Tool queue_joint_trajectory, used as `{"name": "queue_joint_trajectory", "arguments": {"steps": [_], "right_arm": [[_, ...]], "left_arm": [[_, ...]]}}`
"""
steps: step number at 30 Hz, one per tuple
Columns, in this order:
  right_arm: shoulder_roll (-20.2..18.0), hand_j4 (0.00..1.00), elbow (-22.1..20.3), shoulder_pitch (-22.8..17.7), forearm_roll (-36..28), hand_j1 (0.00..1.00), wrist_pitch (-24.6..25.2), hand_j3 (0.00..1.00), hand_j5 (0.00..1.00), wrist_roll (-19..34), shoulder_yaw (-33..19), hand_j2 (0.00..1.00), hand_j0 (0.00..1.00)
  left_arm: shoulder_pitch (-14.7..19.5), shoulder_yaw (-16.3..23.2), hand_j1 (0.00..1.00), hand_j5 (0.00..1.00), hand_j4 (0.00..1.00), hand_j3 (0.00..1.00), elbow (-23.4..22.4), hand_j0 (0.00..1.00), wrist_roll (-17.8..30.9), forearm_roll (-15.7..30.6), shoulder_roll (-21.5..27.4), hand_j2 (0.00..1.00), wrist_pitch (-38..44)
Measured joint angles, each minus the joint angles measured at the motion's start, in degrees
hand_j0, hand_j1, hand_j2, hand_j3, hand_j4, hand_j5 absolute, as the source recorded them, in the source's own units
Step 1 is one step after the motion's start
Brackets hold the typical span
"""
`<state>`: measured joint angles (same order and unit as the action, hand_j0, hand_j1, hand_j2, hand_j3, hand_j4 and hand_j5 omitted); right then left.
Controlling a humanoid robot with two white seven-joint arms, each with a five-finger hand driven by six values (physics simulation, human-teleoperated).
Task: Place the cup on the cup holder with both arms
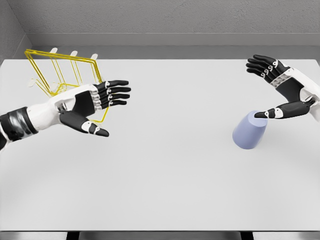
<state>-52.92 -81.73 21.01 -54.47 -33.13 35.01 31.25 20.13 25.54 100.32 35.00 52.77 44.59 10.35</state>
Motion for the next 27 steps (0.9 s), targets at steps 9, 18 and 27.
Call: {"name": "queue_joint_trajectory", "arguments": {"steps": [9,18,27], "right_arm": [[0.4,1.0,5.1,-0.5,0.0,1.0,-0.1,1.0,1.0,0.0,-1.2,1.0,1.0],[0.6,1.0,11.1,-6.6,-0.1,1.0,-0.1,1.0,1.0,0.0,-4.6,1.0,1.0],[2.5,1.0,13.9,-10.0,0.0,1.0,-0.1,1.0,1.0,0.0,-4.9,1.0,1.0]], "left_arm": [[-2.1,0.1,1.0,1.0,1.0,1.0,-0.3,1.0,0.0,-5.8,-6.7,1.0,0.0],[-2.0,-1.5,1.0,1.0,1.0,1.0,-0.4,1.0,0.0,-6.2,-7.9,1.0,0.1],[-3.3,-2.0,1.0,1.0,1.0,1.0,-0.7,1.0,0.0,-7.9,-9.3,1.0,0.4]]}}
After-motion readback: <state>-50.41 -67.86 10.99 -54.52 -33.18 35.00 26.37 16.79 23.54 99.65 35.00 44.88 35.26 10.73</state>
